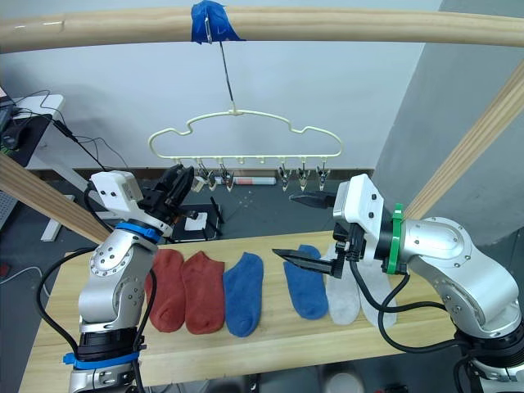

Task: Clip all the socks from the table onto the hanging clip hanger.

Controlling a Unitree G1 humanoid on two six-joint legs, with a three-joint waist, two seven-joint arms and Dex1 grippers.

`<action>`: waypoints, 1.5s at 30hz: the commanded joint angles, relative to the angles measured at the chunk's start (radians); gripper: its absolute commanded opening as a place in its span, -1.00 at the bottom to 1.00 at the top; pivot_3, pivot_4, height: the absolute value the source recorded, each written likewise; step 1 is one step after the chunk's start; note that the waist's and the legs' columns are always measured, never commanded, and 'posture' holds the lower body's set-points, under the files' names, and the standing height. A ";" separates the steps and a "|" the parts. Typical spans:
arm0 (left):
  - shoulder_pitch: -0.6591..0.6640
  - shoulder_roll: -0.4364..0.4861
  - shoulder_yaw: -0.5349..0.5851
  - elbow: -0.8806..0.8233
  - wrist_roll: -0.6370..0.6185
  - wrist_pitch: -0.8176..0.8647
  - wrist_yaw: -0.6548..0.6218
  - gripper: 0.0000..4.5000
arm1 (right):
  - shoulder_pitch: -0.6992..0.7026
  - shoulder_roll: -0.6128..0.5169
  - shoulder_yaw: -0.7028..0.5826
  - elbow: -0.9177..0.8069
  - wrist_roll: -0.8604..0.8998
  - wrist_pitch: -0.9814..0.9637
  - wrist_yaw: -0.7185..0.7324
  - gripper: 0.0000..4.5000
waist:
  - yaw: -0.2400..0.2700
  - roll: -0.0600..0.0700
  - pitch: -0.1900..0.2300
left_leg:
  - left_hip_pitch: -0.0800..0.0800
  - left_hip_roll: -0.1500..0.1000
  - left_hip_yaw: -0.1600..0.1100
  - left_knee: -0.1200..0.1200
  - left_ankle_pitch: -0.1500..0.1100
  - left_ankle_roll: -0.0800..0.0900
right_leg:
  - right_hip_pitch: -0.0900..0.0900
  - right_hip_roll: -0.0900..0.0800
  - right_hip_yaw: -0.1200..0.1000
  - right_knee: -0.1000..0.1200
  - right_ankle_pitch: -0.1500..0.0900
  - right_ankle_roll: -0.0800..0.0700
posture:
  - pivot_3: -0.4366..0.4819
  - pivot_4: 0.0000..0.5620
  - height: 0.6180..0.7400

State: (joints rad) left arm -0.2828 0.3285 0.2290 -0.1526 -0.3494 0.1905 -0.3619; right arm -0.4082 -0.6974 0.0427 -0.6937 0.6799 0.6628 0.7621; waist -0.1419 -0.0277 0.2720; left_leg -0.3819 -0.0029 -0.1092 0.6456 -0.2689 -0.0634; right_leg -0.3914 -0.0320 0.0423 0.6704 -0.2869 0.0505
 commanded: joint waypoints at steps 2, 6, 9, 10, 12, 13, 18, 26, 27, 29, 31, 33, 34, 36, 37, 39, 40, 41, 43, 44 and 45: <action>0.006 0.012 0.006 -0.054 -0.009 -0.006 -0.005 -0.72 | 0.023 -0.008 0.001 -0.030 -0.010 -0.020 0.008 1.00 | 0.000 0.000 0.000 | 0.000 0.000 0.000 0.000 0.000 0.000 | 0.000 0.000 0.000 0.000 0.000 0.000 | -0.67 -0.12 1.00; 0.006 0.015 0.010 -0.065 -0.019 0.001 -0.009 -0.72 | 0.040 -0.002 0.013 -0.035 -0.022 -0.031 0.009 1.00 | 0.001 0.000 0.000 | 0.000 0.000 0.000 0.000 0.000 0.000 | 0.000 0.000 0.000 0.000 0.000 0.000 | -0.64 -0.11 1.00; 0.004 0.013 0.019 -0.070 -0.025 0.007 0.000 -0.72 | 0.047 0.002 0.018 -0.033 -0.033 -0.039 0.011 1.00 | 0.001 0.000 0.000 | 0.000 0.000 0.000 0.000 0.000 0.000 | 0.000 0.000 0.000 0.000 0.000 0.000 | -0.64 -0.11 1.00; 0.004 0.010 0.022 -0.073 -0.033 0.014 0.002 -0.72 | 0.051 0.003 0.020 -0.031 -0.037 -0.044 0.013 1.00 | 0.001 0.000 0.000 | 0.000 0.000 0.000 0.000 0.000 0.000 | 0.000 0.000 0.000 0.000 0.000 0.000 | -0.63 -0.11 1.00; 0.003 0.006 0.027 -0.078 -0.045 0.020 0.001 -0.72 | 0.057 0.004 0.023 -0.028 -0.042 -0.052 0.015 1.00 | 0.001 0.000 0.000 | 0.000 0.000 0.000 0.000 0.000 0.000 | 0.000 0.000 0.000 0.000 0.000 0.000 | -0.63 -0.11 1.00; 0.003 0.006 0.027 -0.079 -0.048 0.018 -0.001 -0.72 | 0.059 0.004 0.024 -0.027 -0.043 -0.055 0.016 1.00 | 0.001 0.000 0.000 | 0.000 0.000 0.000 0.000 0.000 0.000 | 0.000 0.000 0.000 0.000 0.000 0.000 | -0.63 -0.11 1.00; 0.001 0.001 0.044 -0.078 -0.055 0.012 0.023 -0.39 | 0.072 0.006 0.028 -0.026 -0.049 -0.068 0.016 1.00 | 0.002 0.000 0.000 | 0.000 0.000 0.000 0.000 0.000 0.000 | 0.000 0.000 0.000 0.000 0.000 0.000 | -0.64 -0.09 1.00; 0.000 0.009 0.029 -0.079 -0.047 0.012 0.022 0.53 | 0.078 0.004 0.024 -0.026 -0.051 -0.070 0.021 1.00 | 0.002 0.000 0.000 | 0.000 0.000 0.000 0.000 0.000 0.000 | 0.000 0.000 0.000 0.000 0.000 0.000 | -0.63 -0.08 1.00; 0.000 0.010 0.027 -0.080 -0.042 0.011 0.023 0.53 | 0.078 0.004 0.023 -0.026 -0.052 -0.070 0.022 1.00 | 0.002 0.000 0.000 | 0.000 0.000 0.000 0.000 0.000 0.000 | 0.000 0.000 0.000 0.000 0.000 0.000 | -0.63 -0.08 1.00; -0.001 0.012 0.025 -0.077 -0.032 0.010 0.028 0.53 | 0.077 0.006 0.023 -0.025 -0.053 -0.069 0.023 1.00 | 0.002 0.000 0.000 | 0.000 0.000 0.000 0.000 0.000 0.000 | 0.000 0.000 0.000 0.000 0.000 0.000 | -0.63 -0.08 1.00; -0.002 0.016 0.019 -0.074 -0.021 0.010 0.029 0.53 | 0.074 0.008 0.022 -0.024 -0.052 -0.067 0.024 1.00 | 0.002 0.000 0.000 | 0.000 0.000 0.000 0.000 0.000 0.000 | 0.000 0.000 0.000 0.000 0.000 0.000 | -0.63 -0.08 1.00; -0.003 0.018 0.015 -0.071 -0.011 0.006 0.026 0.53 | 0.071 0.010 0.022 -0.023 -0.052 -0.064 0.025 1.00 | 0.002 0.000 0.000 | 0.000 0.000 0.000 0.000 0.000 0.000 | 0.000 0.000 0.000 0.000 0.000 0.000 | -0.63 -0.08 1.00; -0.003 0.021 0.010 -0.070 -0.004 0.004 0.021 0.53 | 0.070 0.012 0.021 -0.023 -0.051 -0.063 0.024 1.00 | 0.002 0.000 0.000 | 0.000 0.000 0.000 0.000 0.000 0.000 | 0.000 0.000 0.000 0.000 0.000 0.000 | -0.63 -0.08 1.00; -0.003 0.023 0.006 -0.072 0.002 0.002 0.017 0.53 | 0.068 0.013 0.021 -0.024 -0.049 -0.059 0.022 1.00 | 0.002 0.000 0.000 | 0.000 0.000 0.000 0.000 0.000 0.000 | 0.000 0.000 0.000 0.000 0.000 0.000 | -0.63 -0.08 1.00; -0.002 0.027 0.000 -0.071 0.013 -0.006 0.014 0.53 | 0.066 0.015 0.020 -0.024 -0.047 -0.056 0.020 1.00 | 0.002 0.000 0.000 | 0.000 0.000 0.000 0.000 0.000 0.000 | 0.000 0.000 0.000 0.000 0.000 0.000 | -0.63 -0.08 1.00; -0.003 0.027 -0.002 -0.069 0.023 -0.011 0.015 0.53 | 0.065 0.017 0.019 -0.024 -0.044 -0.052 0.018 1.00 | 0.002 0.000 0.000 | 0.000 0.000 0.000 0.000 0.000 0.000 | 0.000 0.000 0.000 0.000 0.000 0.000 | -0.63 -0.08 1.00; -0.002 0.026 -0.001 -0.068 0.024 -0.010 0.018 0.53 | 0.065 0.018 0.019 -0.025 -0.044 -0.051 0.017 1.00 | 0.002 0.000 0.000 | 0.000 0.000 0.000 0.000 0.000 0.000 | 0.000 0.000 0.000 0.000 0.000 0.000 | -0.63 -0.07 1.00; -0.004 0.025 -0.002 -0.064 0.026 -0.009 0.020 0.53 | 0.064 0.018 0.018 -0.025 -0.044 -0.051 0.017 1.00 | 0.002 0.000 0.000 | 0.000 0.000 0.000 0.000 0.000 0.000 | 0.000 0.000 0.000 0.000 0.000 0.000 | -0.63 -0.07 1.00; -0.006 0.024 -0.002 -0.055 0.037 -0.015 0.028 0.53 | 0.063 0.019 0.017 -0.027 -0.041 -0.046 0.015 1.00 | 0.002 0.000 0.000 | 0.000 0.000 0.000 0.000 0.000 0.000 | 0.000 0.000 0.000 0.000 0.000 0.000 | -0.63 -0.07 1.00; -0.006 0.023 -0.001 -0.053 0.040 -0.017 0.031 0.53 | 0.063 0.019 0.016 -0.028 -0.039 -0.043 0.014 1.00 | 0.002 0.000 0.000 | 0.000 0.000 0.000 0.000 0.000 0.000 | 0.000 0.000 0.000 0.000 0.000 0.000 | -0.63 -0.07 1.00; -0.008 0.021 0.000 -0.051 0.041 -0.020 0.034 0.53 | 0.063 0.019 0.015 -0.029 -0.037 -0.041 0.013 1.00 | 0.002 0.000 0.000 | 0.000 0.000 0.000 0.000 0.000 0.000 | 0.000 0.000 0.000 0.000 0.000 0.000 | -0.63 -0.07 1.00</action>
State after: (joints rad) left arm -0.2806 0.3479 0.2241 -0.1864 -0.3147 0.2021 -0.3360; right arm -0.3338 -0.6823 0.0748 -0.6940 0.6211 0.6238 0.7784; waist -0.1399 -0.0277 0.2720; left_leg -0.3818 -0.0031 -0.1093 0.6455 -0.2689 -0.0635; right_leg -0.3915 -0.0321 0.0422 0.6708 -0.2869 0.0505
